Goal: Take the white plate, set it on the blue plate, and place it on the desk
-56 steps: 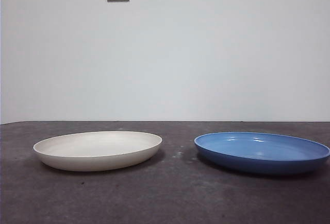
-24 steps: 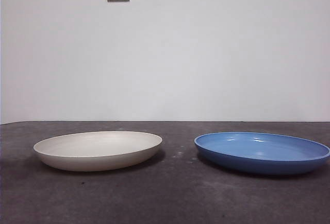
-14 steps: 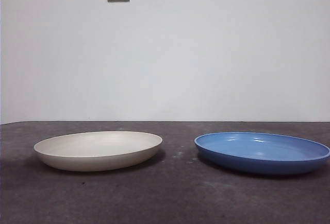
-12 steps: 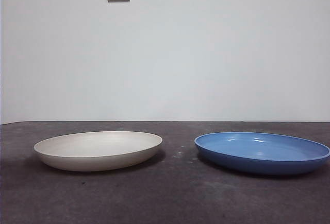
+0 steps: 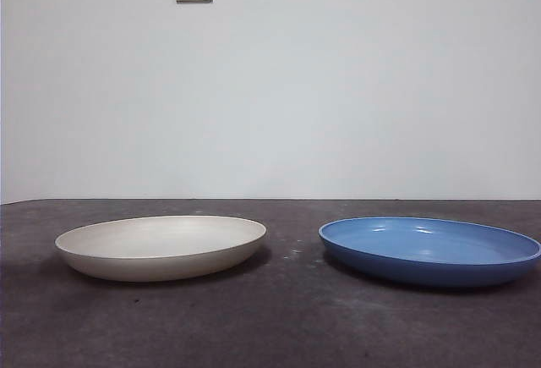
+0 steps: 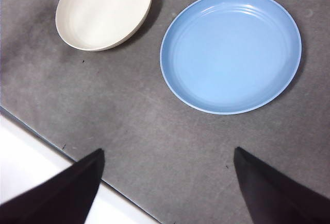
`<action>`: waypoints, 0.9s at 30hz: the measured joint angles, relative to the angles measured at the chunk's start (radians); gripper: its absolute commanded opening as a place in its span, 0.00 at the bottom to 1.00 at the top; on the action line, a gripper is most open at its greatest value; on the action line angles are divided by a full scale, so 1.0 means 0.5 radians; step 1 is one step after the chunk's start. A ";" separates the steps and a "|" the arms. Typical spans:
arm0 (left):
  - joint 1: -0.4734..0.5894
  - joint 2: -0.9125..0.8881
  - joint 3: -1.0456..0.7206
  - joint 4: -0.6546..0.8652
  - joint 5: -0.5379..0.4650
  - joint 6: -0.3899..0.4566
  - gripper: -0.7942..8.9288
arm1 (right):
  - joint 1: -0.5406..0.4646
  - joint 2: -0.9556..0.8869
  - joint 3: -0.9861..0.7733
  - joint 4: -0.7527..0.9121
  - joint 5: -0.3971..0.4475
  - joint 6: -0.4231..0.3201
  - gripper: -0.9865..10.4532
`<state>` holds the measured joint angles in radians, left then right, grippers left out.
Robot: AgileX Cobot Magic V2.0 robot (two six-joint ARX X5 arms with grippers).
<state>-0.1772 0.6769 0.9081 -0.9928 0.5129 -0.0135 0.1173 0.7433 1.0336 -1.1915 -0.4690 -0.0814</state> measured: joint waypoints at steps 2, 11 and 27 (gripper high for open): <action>0.000 0.010 0.000 0.022 0.000 -0.015 0.56 | 0.000 0.000 0.000 0.000 0.000 0.000 0.45; 0.000 0.237 0.013 0.278 -0.139 -0.139 0.56 | 0.000 0.000 0.000 0.000 0.000 0.000 0.45; 0.000 1.238 0.386 0.527 -0.505 -0.163 0.56 | 0.002 0.000 0.000 0.014 0.000 0.000 0.45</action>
<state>-0.1772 1.2957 1.1011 -0.7292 0.2604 -0.0948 0.1181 0.7433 1.0336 -1.1843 -0.4690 -0.0814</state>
